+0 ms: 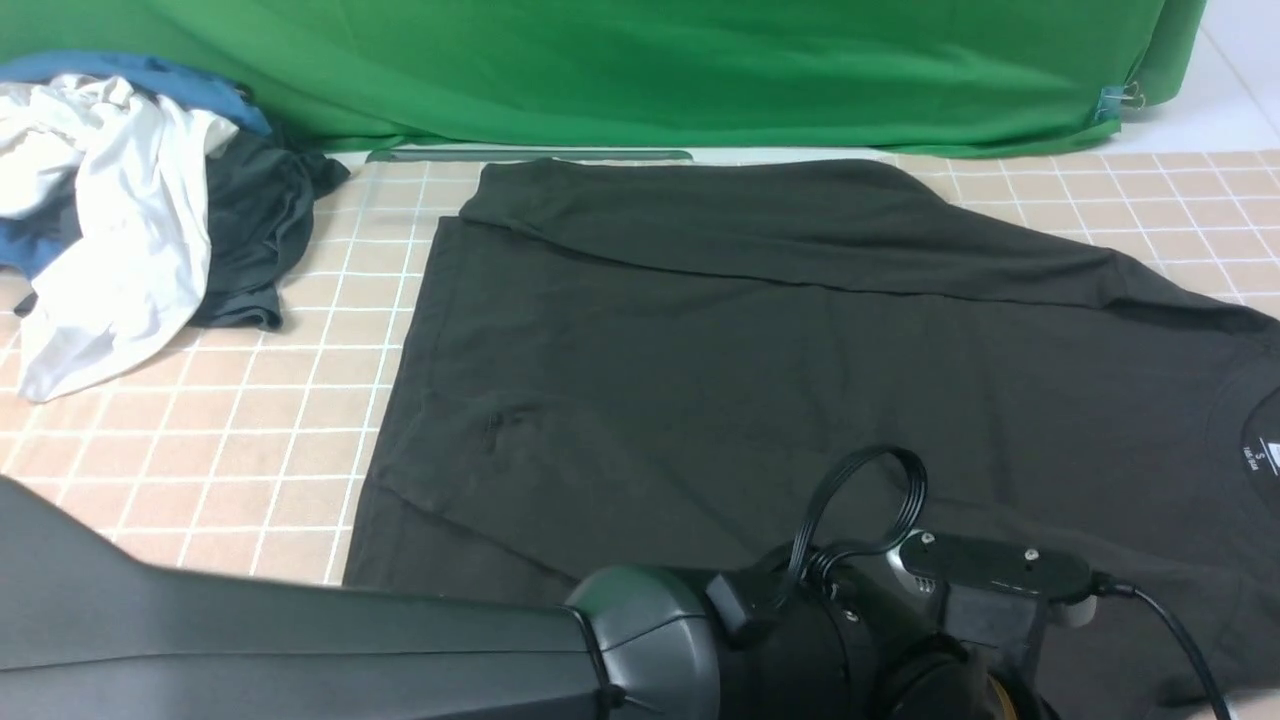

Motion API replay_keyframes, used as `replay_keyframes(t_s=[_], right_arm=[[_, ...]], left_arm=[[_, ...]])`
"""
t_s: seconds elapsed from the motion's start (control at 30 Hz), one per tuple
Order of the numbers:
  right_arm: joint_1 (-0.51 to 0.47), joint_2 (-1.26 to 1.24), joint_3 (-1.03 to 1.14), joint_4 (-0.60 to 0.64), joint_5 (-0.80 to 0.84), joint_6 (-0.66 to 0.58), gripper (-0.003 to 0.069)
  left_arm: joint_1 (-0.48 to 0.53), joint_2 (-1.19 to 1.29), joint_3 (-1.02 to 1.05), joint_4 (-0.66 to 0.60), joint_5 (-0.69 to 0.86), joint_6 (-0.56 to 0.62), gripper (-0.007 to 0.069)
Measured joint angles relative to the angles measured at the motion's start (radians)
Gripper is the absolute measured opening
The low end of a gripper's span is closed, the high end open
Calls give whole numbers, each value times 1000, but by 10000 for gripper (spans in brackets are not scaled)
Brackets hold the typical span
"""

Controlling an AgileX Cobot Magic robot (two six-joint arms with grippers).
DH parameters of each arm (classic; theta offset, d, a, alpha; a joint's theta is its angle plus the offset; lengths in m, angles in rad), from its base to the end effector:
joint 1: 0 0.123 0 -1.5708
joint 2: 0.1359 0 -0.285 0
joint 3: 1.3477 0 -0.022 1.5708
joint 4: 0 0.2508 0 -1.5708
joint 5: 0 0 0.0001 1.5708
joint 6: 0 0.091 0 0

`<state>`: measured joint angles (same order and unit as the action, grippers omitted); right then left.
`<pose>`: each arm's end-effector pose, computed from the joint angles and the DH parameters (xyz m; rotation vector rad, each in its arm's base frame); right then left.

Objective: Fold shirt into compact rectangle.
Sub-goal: 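Grab the top left corner of the dark shirt with the left gripper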

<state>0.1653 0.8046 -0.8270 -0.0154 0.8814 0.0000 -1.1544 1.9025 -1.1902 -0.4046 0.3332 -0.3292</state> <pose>0.1423 0.0226 0.3390 -0.1990 2.3349 0.0630 0.1504 -0.3691 0.1759 0.6566 2.6638 -0.8334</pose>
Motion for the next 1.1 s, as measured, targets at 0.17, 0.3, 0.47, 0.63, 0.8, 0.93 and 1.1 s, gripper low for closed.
replay_keyframes(t_s=[0.17, 0.3, 0.47, 0.63, 0.8, 0.93, 1.1], right_arm=[[0, 0, 0, 0, 1, 5, 199], [0, 0, 0, 0, 3, 6, 210], [0, 0, 0, 0, 7, 8, 217], [0, 0, 0, 0, 15, 9, 217], [0, 0, 0, 0, 16, 9, 217], [0, 0, 0, 0, 18, 9, 217], [0, 0, 0, 0, 16, 20, 217]], left_arm=[[-1, 0, 0, -7, -2, -5, 36], [-2, -2, 0, -14, 7, -5, 125], [-1, -55, 0, -14, 101, -6, 259], [81, -176, 0, 103, 302, -89, 260], [314, -291, -13, 295, 453, -206, 69], [558, -285, -92, 324, 548, -206, 11], [818, -194, -270, 339, 562, -136, 13]])
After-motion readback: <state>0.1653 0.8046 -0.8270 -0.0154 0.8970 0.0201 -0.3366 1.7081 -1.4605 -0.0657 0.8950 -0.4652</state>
